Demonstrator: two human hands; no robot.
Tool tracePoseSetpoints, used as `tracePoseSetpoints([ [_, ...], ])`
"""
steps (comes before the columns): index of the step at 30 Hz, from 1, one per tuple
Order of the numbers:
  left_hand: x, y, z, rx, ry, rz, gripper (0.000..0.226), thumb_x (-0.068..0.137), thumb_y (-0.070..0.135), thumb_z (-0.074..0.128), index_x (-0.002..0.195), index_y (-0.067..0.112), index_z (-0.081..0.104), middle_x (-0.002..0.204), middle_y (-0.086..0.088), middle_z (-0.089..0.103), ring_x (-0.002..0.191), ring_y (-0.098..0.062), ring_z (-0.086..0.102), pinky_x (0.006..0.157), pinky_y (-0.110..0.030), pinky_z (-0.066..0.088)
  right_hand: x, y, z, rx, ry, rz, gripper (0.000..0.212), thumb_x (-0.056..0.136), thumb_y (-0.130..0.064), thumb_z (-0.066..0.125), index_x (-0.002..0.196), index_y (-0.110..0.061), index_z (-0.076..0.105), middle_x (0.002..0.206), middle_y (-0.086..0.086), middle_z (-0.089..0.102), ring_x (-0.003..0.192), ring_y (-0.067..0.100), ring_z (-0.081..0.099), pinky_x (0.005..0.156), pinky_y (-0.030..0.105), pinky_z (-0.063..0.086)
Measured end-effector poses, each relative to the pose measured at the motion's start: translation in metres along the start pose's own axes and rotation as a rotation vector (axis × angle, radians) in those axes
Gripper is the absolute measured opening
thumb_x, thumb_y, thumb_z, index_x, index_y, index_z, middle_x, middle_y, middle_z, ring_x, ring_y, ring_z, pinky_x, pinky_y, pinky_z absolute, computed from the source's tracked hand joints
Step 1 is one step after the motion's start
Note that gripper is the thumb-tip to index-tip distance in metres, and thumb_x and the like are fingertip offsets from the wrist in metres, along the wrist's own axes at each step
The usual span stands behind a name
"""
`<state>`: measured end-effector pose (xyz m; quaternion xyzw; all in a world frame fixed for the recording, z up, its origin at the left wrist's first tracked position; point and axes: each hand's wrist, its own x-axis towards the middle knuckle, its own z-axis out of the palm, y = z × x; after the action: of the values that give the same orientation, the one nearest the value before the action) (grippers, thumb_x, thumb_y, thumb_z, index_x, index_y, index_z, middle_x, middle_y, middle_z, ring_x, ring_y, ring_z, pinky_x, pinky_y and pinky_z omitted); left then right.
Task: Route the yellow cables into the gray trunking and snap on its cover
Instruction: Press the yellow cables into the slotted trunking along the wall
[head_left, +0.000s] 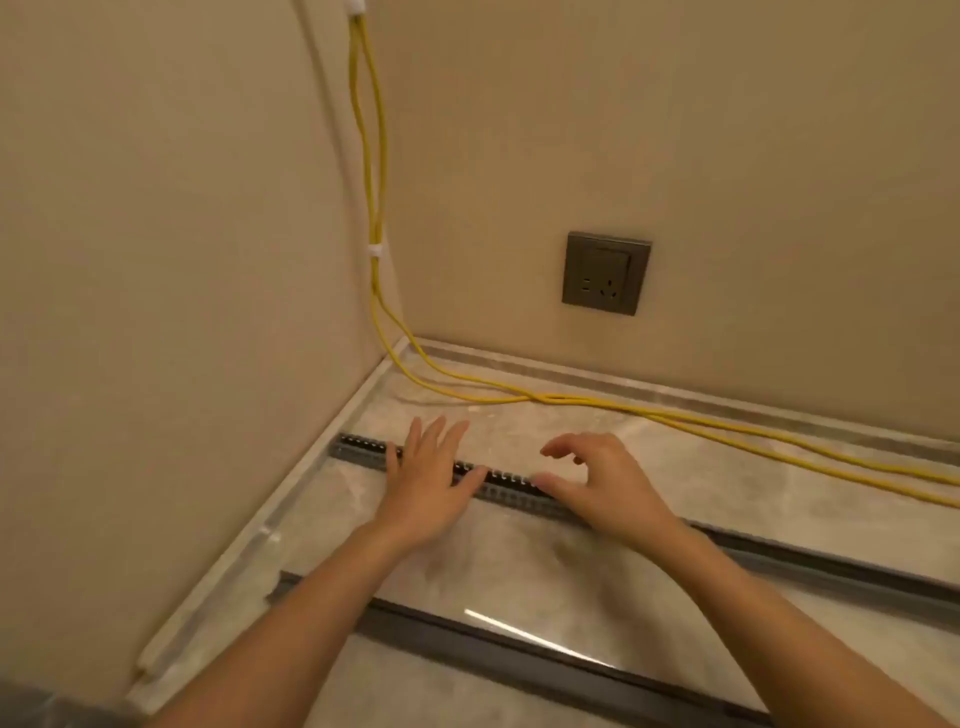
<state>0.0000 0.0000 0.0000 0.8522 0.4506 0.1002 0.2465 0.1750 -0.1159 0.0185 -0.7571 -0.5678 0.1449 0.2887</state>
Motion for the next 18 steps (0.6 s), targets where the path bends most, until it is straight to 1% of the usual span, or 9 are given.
tracePoseSetpoints([
  [1,0.001,-0.006,0.0,0.135,-0.029,0.02,0.061,0.096,0.05,0.032,0.149,0.031,0.009,0.158,0.002,0.0,0.144,-0.02,-0.013,0.113,-0.047,-0.009,0.002,-0.003,0.009,-0.148,-0.028,-0.03,0.048,0.083,-0.057,0.055,0.122,-0.029,0.053,0.119,-0.009,0.053,0.11,0.013,0.043,0.091,0.029,0.038],
  [2,0.003,-0.01,0.001,0.215,-0.055,0.047,0.061,0.097,0.051,0.027,0.149,0.032,0.001,0.158,0.003,-0.008,0.142,-0.02,-0.02,0.112,-0.047,-0.013,0.003,-0.005,0.017,-0.288,-0.043,-0.054,0.054,0.083,-0.062,0.051,0.127,-0.031,0.046,0.124,-0.008,0.047,0.114,0.015,0.038,0.093,0.031,0.036],
  [4,0.006,-0.016,0.007,0.285,-0.096,0.077,0.061,0.097,0.053,0.019,0.148,0.034,-0.008,0.157,0.002,-0.016,0.14,-0.021,-0.026,0.111,-0.047,-0.016,0.001,-0.001,0.036,-0.381,-0.047,-0.073,0.056,0.085,-0.063,0.044,0.131,-0.031,0.041,0.128,-0.006,0.043,0.116,0.017,0.036,0.095,0.032,0.032],
  [5,0.008,-0.016,0.011,0.295,-0.113,0.086,0.061,0.097,0.053,0.017,0.147,0.034,-0.011,0.156,0.002,-0.018,0.139,-0.021,-0.027,0.111,-0.048,-0.016,0.001,-0.001,0.042,-0.394,-0.03,-0.054,0.054,0.087,-0.062,0.042,0.129,-0.03,0.043,0.126,-0.004,0.044,0.115,0.018,0.037,0.094,0.032,0.032],
  [7,0.012,-0.018,0.018,0.328,-0.126,0.099,0.061,0.097,0.054,0.016,0.147,0.034,-0.012,0.156,0.001,-0.019,0.139,-0.023,-0.028,0.111,-0.049,-0.016,0.003,0.003,0.051,-0.434,0.037,-0.049,0.05,0.087,-0.061,0.037,0.12,-0.027,0.052,0.116,-0.003,0.052,0.106,0.02,0.045,0.087,0.034,0.035],
  [9,0.018,-0.019,0.023,0.353,-0.114,0.114,0.061,0.096,0.054,0.016,0.147,0.035,-0.013,0.156,0.001,-0.02,0.139,-0.024,-0.029,0.111,-0.05,-0.016,0.006,0.007,0.056,-0.487,0.099,-0.068,0.05,0.082,-0.062,0.031,0.103,-0.027,0.06,0.097,-0.005,0.059,0.09,0.019,0.052,0.078,0.034,0.039],
  [11,0.022,-0.017,0.025,0.342,-0.114,0.125,0.062,0.096,0.054,0.017,0.147,0.034,-0.013,0.156,0.0,-0.021,0.138,-0.024,-0.029,0.11,-0.05,-0.018,0.01,0.012,0.058,-0.487,0.147,-0.083,0.045,0.08,-0.062,0.036,0.091,-0.028,0.063,0.085,-0.009,0.06,0.08,0.016,0.055,0.074,0.031,0.038],
  [14,0.035,-0.014,0.027,0.317,-0.119,0.147,0.063,0.096,0.054,0.018,0.148,0.032,-0.01,0.156,0.001,-0.02,0.139,-0.023,-0.028,0.109,-0.047,-0.02,0.019,0.019,0.053,-0.468,0.196,-0.083,0.043,0.077,-0.063,0.042,0.085,-0.027,0.064,0.079,-0.01,0.06,0.075,0.015,0.054,0.073,0.028,0.027],
  [18,0.051,-0.006,0.029,0.292,-0.137,0.169,0.063,0.096,0.055,0.018,0.149,0.03,-0.007,0.156,0.002,-0.019,0.138,-0.022,-0.03,0.108,-0.046,-0.022,0.031,0.028,0.043,-0.416,0.198,-0.061,0.045,0.076,-0.065,0.042,0.083,-0.026,0.065,0.077,-0.01,0.061,0.076,0.015,0.053,0.071,0.026,0.024],
])
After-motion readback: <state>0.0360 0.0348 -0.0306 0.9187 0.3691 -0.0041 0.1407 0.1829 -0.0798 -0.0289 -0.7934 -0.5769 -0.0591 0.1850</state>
